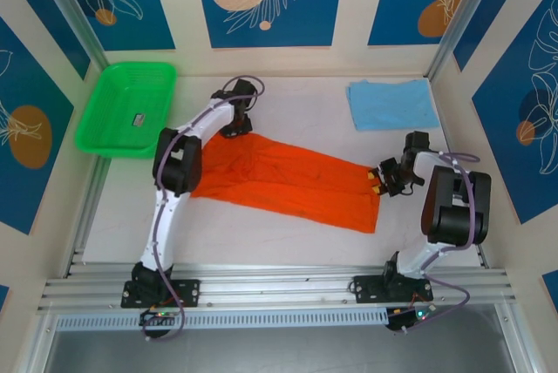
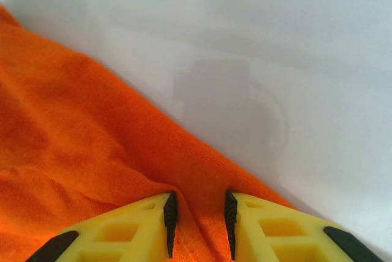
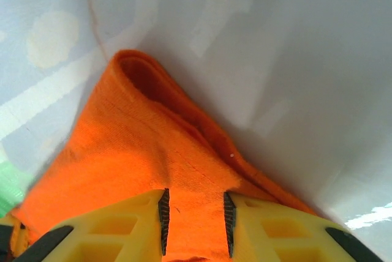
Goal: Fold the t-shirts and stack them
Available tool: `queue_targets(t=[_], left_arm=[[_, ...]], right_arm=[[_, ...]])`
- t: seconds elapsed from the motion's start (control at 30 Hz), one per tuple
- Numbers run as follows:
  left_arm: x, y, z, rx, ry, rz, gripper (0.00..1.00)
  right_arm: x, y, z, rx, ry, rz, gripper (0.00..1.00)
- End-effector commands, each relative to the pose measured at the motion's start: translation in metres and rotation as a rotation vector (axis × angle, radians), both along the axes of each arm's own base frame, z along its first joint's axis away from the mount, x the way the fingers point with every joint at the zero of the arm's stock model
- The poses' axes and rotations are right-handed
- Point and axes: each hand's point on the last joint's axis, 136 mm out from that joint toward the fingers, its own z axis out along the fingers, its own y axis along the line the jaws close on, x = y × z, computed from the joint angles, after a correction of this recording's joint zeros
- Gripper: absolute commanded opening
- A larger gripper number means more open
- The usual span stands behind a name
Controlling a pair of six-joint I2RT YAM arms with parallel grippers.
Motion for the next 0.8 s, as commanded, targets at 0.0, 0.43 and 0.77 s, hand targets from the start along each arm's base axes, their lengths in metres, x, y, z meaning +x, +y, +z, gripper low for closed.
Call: queue_targets(t=[0.0,0.43,0.77], left_arm=[[0.004,0.001,-0.02,0.028,0.085,-0.043,0.33],[0.064,-0.028,0.093,-0.166,-0.211,-0.126,0.71],[-0.009,0.012,0.096,-0.122,-0.151,0.01,0.6]], right_arm=[[-0.02,0.002,-0.005,0.019,0.051,-0.047,0.32],[-0.016,-0.002,0.041,-0.2,-0.164,0.073,0.47],[-0.043,0.114,0.044,-0.315,-0.123,0.661,0.5]])
